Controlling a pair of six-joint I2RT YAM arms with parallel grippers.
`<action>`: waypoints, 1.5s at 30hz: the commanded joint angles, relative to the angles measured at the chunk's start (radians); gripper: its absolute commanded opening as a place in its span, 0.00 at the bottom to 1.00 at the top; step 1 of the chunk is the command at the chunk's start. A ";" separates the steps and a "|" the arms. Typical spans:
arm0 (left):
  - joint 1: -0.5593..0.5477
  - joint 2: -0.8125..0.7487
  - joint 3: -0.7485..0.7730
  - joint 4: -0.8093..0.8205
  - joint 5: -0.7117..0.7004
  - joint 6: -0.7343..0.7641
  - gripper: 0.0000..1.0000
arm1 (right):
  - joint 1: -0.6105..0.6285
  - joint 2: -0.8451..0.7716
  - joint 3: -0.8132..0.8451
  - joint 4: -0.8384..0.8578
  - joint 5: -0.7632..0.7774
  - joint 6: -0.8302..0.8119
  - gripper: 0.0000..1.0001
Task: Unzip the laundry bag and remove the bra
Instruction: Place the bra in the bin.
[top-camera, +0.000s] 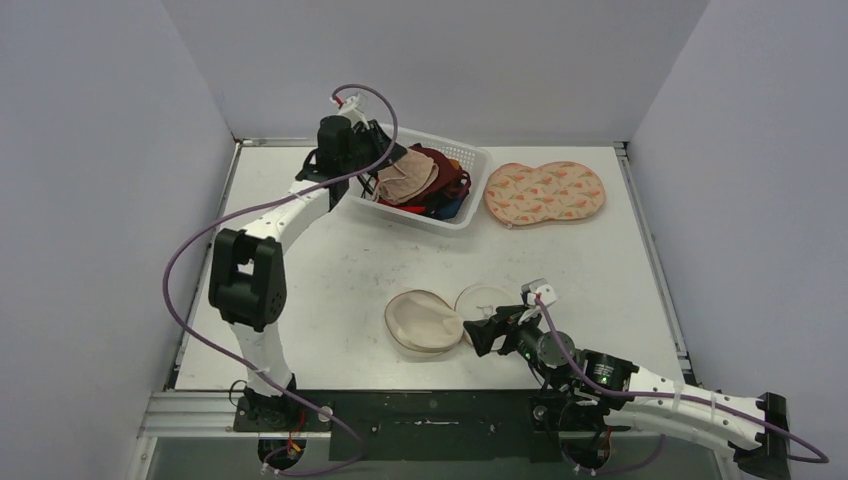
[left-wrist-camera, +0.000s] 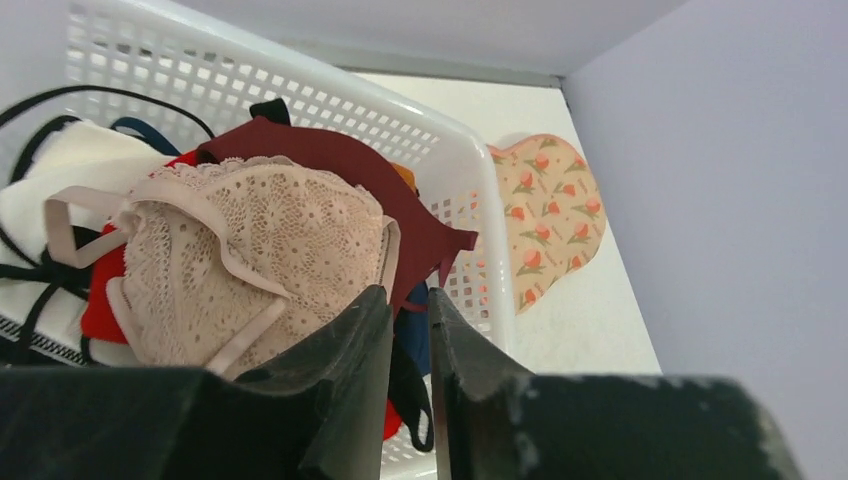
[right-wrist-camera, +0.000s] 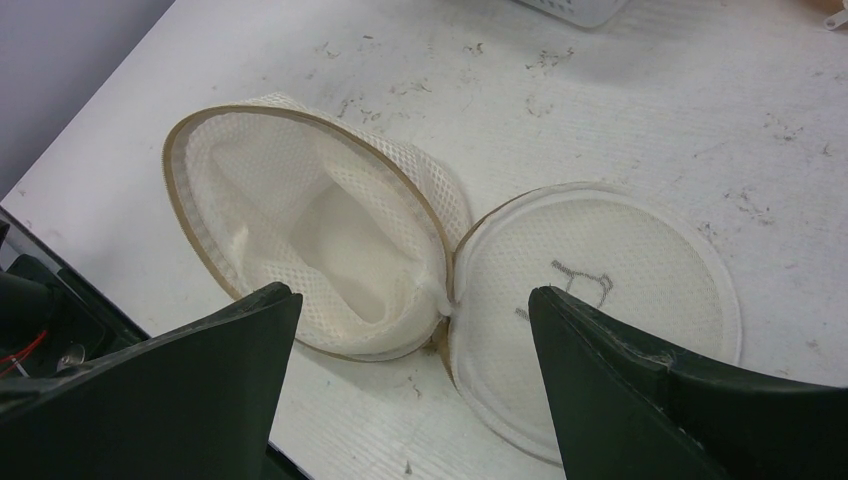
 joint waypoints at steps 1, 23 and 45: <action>0.003 0.130 0.085 0.067 0.103 -0.039 0.17 | 0.014 0.008 0.001 0.029 0.017 -0.012 0.87; 0.018 0.305 0.156 0.029 0.057 -0.038 0.14 | 0.023 0.047 0.014 0.027 0.044 -0.002 0.90; -0.109 -0.532 -0.185 -0.439 -0.228 0.117 0.72 | 0.018 0.040 0.237 -0.218 0.206 0.117 0.90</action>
